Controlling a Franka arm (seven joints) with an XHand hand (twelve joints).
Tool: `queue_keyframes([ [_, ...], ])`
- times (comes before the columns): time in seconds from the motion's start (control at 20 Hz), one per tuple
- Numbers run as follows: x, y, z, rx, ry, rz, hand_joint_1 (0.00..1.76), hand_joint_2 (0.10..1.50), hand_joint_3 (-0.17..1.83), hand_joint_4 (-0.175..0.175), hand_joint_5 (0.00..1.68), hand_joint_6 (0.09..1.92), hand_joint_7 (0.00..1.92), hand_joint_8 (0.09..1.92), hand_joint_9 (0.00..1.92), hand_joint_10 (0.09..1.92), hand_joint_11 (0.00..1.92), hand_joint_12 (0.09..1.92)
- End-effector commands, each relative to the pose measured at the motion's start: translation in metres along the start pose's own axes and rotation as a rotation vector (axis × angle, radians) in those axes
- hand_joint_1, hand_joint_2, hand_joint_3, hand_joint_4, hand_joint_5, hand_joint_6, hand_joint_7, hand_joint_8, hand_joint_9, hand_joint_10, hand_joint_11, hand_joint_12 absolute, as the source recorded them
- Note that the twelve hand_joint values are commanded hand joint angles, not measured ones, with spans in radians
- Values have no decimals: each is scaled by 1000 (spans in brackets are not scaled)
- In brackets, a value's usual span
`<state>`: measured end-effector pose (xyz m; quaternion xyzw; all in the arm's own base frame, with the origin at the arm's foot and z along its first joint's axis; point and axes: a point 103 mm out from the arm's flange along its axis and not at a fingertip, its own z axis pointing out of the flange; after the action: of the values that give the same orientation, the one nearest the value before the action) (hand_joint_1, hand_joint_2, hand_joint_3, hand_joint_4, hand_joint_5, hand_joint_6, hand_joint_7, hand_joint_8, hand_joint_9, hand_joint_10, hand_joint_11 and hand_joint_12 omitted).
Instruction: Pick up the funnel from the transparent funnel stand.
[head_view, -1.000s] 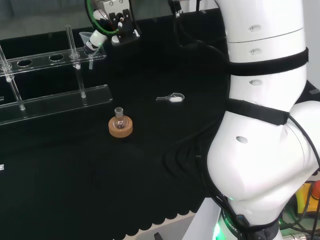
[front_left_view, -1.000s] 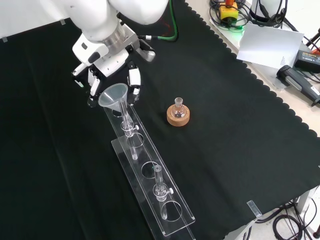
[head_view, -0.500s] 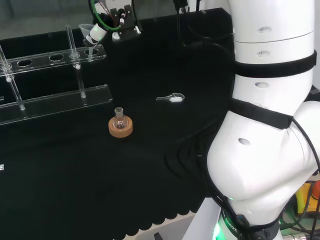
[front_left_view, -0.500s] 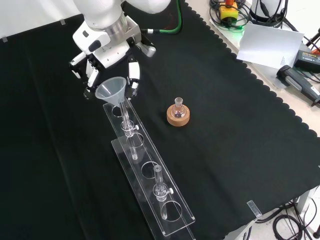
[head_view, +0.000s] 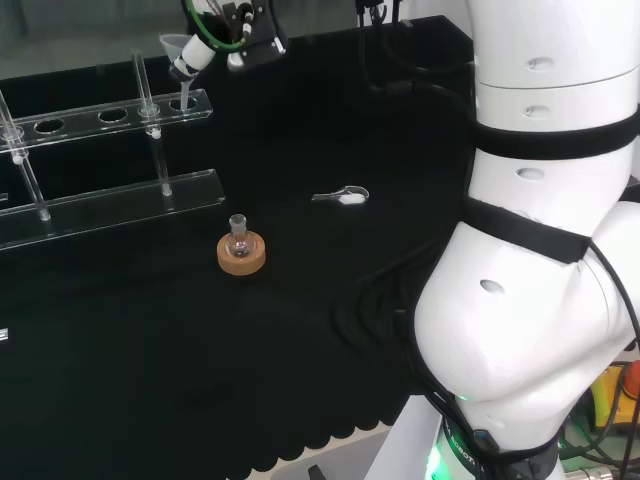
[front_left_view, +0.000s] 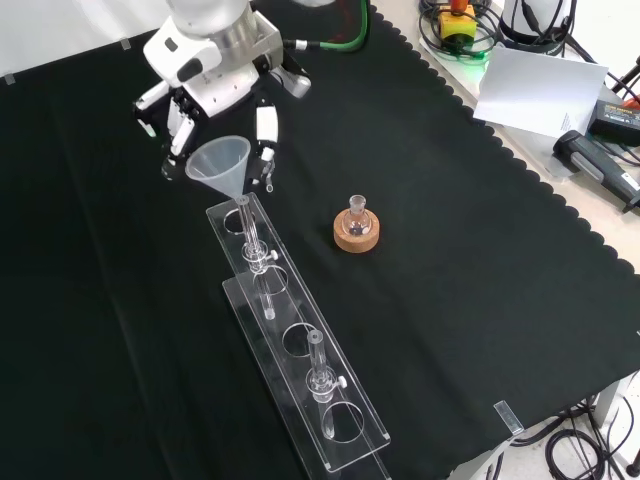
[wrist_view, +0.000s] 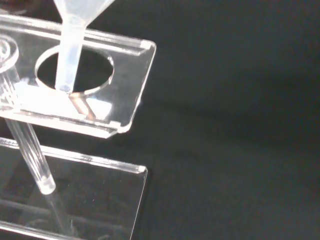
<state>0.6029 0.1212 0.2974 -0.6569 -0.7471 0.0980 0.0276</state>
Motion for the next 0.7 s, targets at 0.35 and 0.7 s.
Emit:
queue_keyframes([
  [0.35, -13, -17, -34, -47, -54, 1, 752, 661, 600, 39, 850, 131, 1173, 442, 976, 339, 0, 1499],
  [0.7, -18, -28, -50, -63, -75, 7, 754, 658, 604, 40, 850, 133, 1174, 443, 977, 335, 0, 1499],
])
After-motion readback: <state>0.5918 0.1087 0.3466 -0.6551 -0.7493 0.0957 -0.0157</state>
